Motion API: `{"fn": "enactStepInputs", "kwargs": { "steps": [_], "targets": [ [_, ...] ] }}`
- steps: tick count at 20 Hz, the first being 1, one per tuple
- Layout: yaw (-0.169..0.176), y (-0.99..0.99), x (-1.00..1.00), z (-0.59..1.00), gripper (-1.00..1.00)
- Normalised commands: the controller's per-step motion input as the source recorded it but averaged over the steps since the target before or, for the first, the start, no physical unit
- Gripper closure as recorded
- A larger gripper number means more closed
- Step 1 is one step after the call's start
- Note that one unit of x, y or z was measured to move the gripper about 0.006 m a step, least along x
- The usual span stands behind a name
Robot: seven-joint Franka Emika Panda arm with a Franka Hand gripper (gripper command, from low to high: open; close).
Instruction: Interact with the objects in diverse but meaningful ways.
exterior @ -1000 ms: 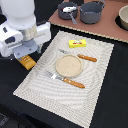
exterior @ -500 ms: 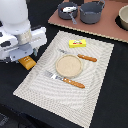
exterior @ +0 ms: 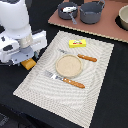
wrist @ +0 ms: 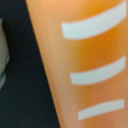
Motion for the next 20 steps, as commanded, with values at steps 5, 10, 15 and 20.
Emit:
{"fn": "enactStepInputs", "kwargs": {
  "steps": [5,10,15,20],
  "targets": [
    [0.000,-0.05,-0.36,-0.04,1.00],
    [-0.008,-0.22,-0.59,0.16,1.00],
    [-0.092,-0.08,0.23,1.00,1.00],
    [-0.009,0.00,0.86,1.00,1.00]
  ]
}}
